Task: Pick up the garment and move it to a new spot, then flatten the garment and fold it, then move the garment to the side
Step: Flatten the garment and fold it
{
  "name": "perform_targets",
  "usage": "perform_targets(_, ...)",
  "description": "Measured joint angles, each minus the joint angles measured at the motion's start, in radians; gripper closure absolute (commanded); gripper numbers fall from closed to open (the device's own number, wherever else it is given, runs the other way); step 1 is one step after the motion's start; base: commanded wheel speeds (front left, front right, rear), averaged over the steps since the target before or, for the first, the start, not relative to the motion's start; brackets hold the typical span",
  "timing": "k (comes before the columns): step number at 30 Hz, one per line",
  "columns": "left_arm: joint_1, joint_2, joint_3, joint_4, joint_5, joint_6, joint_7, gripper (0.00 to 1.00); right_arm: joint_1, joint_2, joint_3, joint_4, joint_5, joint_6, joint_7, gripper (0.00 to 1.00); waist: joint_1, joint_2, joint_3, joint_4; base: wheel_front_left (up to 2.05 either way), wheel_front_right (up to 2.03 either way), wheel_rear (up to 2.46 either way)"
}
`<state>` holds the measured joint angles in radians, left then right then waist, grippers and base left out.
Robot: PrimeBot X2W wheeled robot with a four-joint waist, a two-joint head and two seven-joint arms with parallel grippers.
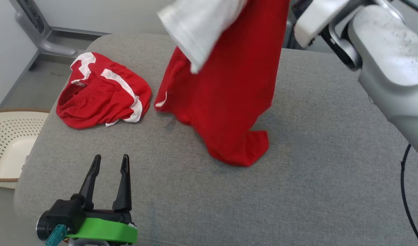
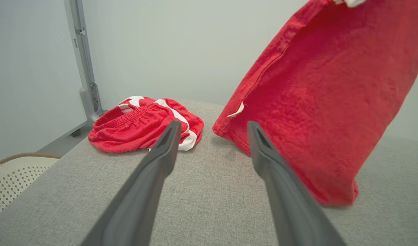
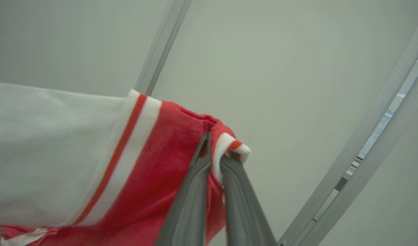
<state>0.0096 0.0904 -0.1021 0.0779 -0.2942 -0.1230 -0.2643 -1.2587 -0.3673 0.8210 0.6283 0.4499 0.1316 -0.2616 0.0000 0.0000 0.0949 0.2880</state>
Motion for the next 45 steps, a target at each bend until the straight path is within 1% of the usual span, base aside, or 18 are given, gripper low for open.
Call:
perform_targets(5, -0.003, -0.005, -0.004, -0.006, 0.001, 0.000, 0.000, 0.00, 0.132, -0.096, 0.057, 0.078, 0.065, 0.000, 0.000, 1.00, 0.0000, 0.0000, 0.021, -0.013, 0.00, 0.00, 0.00)
perform_targets(8, -0.008, -0.007, -0.007, -0.008, 0.002, -0.001, 0.000, 0.00, 0.207, -0.148, 0.054, 0.130, 0.110, 0.000, 0.000, 1.00, 0.0000, 0.0000, 0.035, -0.023, 0.00, 0.00, 0.00)
perform_targets(14, -0.021, -0.007, -0.008, -0.010, 0.006, -0.001, 0.000, 0.00, 0.359, -0.241, -0.029, 0.204, 0.145, 0.000, 0.000, 1.00, 0.0000, 0.0000, 0.056, -0.044, 0.00, 0.00, 0.00)
perform_targets(17, -0.022, -0.007, -0.006, -0.010, 0.007, -0.001, 0.000, 0.00, 0.438, -0.269, -0.076, 0.222, 0.132, 0.000, 0.000, 1.00, 0.0000, 0.0000, 0.061, -0.057, 0.00, 0.00, 0.00)
perform_targets(19, -0.022, -0.007, -0.005, -0.009, 0.007, -0.002, 0.000, 0.00, 0.489, -0.273, -0.105, 0.243, 0.133, 0.000, 0.000, 1.00, 0.0000, 0.0000, 0.063, -0.066, 0.00, 0.00, 0.00)
perform_targets(20, -0.022, -0.007, -0.004, -0.009, 0.007, -0.002, 0.000, 0.00, 0.515, -0.271, -0.123, 0.263, 0.137, 0.000, 0.000, 0.80, 0.0000, 0.0000, 0.064, -0.073, 0.00, 0.00, 0.00)
perform_targets(21, -0.022, -0.006, -0.004, -0.008, 0.008, -0.002, 0.000, 0.00, 0.532, -0.268, -0.136, 0.281, 0.142, 0.000, 0.008, 0.52, 0.0000, 0.0000, 0.065, -0.078, 0.00, 0.00, 0.00)
perform_targets(22, -0.022, -0.005, -0.004, -0.008, 0.008, -0.002, 0.000, 0.00, 0.549, -0.263, -0.148, 0.296, 0.149, 0.000, 0.022, 0.00, 0.0000, 0.0000, 0.065, -0.085, 0.00, 0.00, 0.00)
perform_targets(23, -0.023, -0.005, -0.004, -0.007, 0.009, -0.002, 0.000, 0.00, 0.562, -0.255, -0.166, 0.310, 0.160, 0.000, 0.037, 0.00, 0.0000, 0.0000, 0.065, -0.092, 0.00, 0.00, 0.00)
perform_targets(26, -0.026, -0.001, -0.004, -0.007, 0.011, -0.003, 0.000, 0.00, 0.587, -0.226, -0.193, 0.328, 0.202, 0.000, 0.136, 0.00, 0.0000, 0.0000, 0.062, -0.111, 0.00, 0.00, 0.00)
perform_targets(28, -0.026, 0.000, -0.008, -0.006, 0.014, -0.004, 0.000, 0.00, 0.598, -0.212, -0.209, 0.330, 0.240, 0.000, 0.232, 0.00, 0.0000, 0.0000, 0.058, -0.124, 0.00, 0.00, 0.00)
perform_targets(32, -0.025, 0.001, -0.016, 0.000, 0.014, -0.004, 0.000, 0.00, 0.616, -0.214, -0.243, 0.298, 0.278, 0.000, 0.409, 0.00, 0.0000, 0.0000, 0.039, -0.144, 0.00, 0.00, 0.00)
perform_targets(35, -0.018, 0.001, -0.019, 0.001, 0.014, -0.004, 0.000, 0.00, 0.623, -0.217, -0.291, 0.233, 0.275, 0.000, 0.486, 0.00, 0.0000, 0.0000, 0.023, -0.156, 0.00, 0.00, 0.00)
perform_targets(38, -0.013, 0.004, -0.015, 0.001, 0.014, -0.004, 0.000, 0.00, 0.626, -0.219, -0.338, 0.120, 0.219, 0.000, 0.541, 0.00, 0.0000, 0.0000, 0.012, -0.168, 0.00, 0.00, 0.00)
perform_targets(39, -0.011, 0.005, -0.014, 0.001, 0.014, -0.004, 0.000, 0.00, 0.633, -0.211, -0.361, 0.079, 0.202, 0.000, 0.565, 0.00, 0.0000, 0.0000, 0.010, -0.172, 0.00, 0.00, 0.00)
perform_targets(41, -0.008, 0.007, -0.011, -0.002, 0.014, -0.004, 0.000, 0.00, 0.650, -0.171, -0.426, 0.016, 0.176, 0.000, 0.623, 0.00, 0.0000, 0.0000, 0.008, -0.178, 0.00, 0.00, 0.00)
perform_targets(44, -0.007, 0.008, -0.009, -0.006, 0.014, -0.004, 0.000, 0.00, 0.676, -0.107, -0.530, -0.021, 0.127, 0.000, 0.698, 0.00, 0.0000, 0.0000, 0.009, -0.179, 0.00, 0.00, 0.00)
perform_targets(45, -0.007, 0.009, -0.010, -0.007, 0.014, -0.004, 0.000, 0.00, 0.685, -0.080, -0.578, -0.022, 0.104, 0.000, 0.720, 0.00, 0.0000, 0.0000, 0.010, -0.178, 0.00, 0.00, 0.00)
